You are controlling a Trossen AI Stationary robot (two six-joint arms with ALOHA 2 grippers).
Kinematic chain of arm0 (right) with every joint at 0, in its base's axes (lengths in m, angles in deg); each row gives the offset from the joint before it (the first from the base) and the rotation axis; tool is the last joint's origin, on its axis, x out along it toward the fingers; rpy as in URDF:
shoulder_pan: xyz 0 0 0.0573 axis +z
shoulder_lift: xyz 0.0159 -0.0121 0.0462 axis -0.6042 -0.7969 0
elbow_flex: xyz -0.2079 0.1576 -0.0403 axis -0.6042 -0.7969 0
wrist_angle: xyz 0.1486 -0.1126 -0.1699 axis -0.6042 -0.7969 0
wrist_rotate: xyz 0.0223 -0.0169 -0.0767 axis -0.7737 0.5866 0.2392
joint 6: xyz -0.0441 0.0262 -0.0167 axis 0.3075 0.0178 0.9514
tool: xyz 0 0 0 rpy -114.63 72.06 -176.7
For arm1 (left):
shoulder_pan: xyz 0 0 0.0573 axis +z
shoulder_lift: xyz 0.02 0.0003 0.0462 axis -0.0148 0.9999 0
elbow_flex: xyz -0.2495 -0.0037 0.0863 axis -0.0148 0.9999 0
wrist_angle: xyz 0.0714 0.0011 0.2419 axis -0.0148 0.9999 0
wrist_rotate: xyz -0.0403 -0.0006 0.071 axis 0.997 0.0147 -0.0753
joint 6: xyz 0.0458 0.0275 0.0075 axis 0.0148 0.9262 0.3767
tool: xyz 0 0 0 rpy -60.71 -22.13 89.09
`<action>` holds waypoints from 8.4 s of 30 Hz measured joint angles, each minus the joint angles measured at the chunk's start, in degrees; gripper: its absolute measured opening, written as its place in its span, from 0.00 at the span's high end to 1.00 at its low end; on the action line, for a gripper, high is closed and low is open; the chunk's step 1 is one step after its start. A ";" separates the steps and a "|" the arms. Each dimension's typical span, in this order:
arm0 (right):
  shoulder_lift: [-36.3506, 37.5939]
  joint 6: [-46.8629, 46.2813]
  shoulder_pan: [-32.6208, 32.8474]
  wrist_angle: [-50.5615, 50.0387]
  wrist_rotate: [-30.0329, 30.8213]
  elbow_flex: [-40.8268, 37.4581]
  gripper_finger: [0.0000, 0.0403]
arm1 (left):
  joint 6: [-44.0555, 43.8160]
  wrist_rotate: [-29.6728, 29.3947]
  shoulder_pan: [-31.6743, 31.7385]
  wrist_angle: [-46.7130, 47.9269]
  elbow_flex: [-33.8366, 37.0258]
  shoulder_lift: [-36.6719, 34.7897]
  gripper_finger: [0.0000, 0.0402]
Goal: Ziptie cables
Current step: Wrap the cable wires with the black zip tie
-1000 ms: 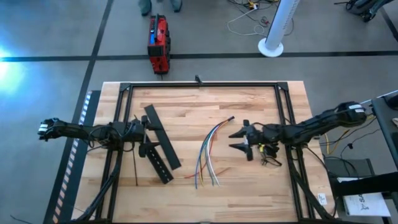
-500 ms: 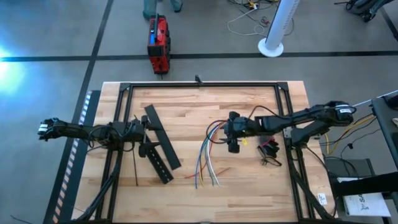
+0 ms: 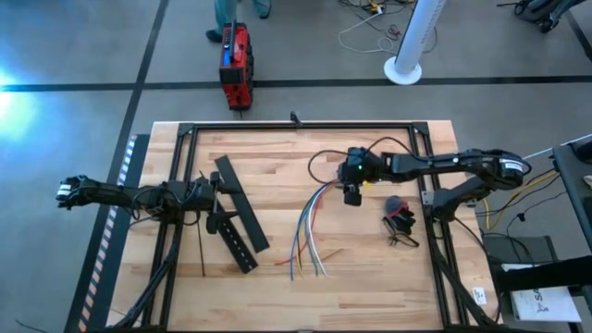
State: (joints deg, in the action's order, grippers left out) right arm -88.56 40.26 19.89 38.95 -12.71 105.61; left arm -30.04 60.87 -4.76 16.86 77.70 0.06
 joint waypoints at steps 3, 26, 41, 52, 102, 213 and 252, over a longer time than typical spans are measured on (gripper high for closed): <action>-2.11 1.61 -2.27 -0.99 -0.58 -0.19 0.41 | -0.02 0.01 0.01 0.00 0.00 0.01 0.22; -9.61 -1.09 -8.87 -3.95 0.88 -0.05 0.90 | -0.02 0.00 -0.01 -0.40 0.00 0.00 0.22; 7.51 -9.00 3.62 -23.99 0.03 -0.08 0.93 | -0.02 0.02 0.01 -0.38 0.00 0.02 0.22; 10.30 -21.15 21.33 -29.61 -0.39 -0.08 0.93 | -0.02 0.00 0.01 -0.38 0.00 0.00 0.22; 10.27 -19.82 31.67 -37.86 5.83 13.58 0.93 | -0.02 0.00 0.00 -0.74 0.01 0.02 0.22; 7.16 -39.88 49.51 -32.26 17.79 5.72 0.93 | -104.97 23.69 -38.92 55.34 -40.15 63.32 0.22; 7.19 -39.21 49.51 -32.26 17.86 5.51 0.93 | -104.48 24.35 -38.85 46.04 -34.01 62.98 0.99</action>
State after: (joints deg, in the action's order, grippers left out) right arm -81.38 1.05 69.40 6.69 5.15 111.11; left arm -134.52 85.21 -43.61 62.90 43.69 63.05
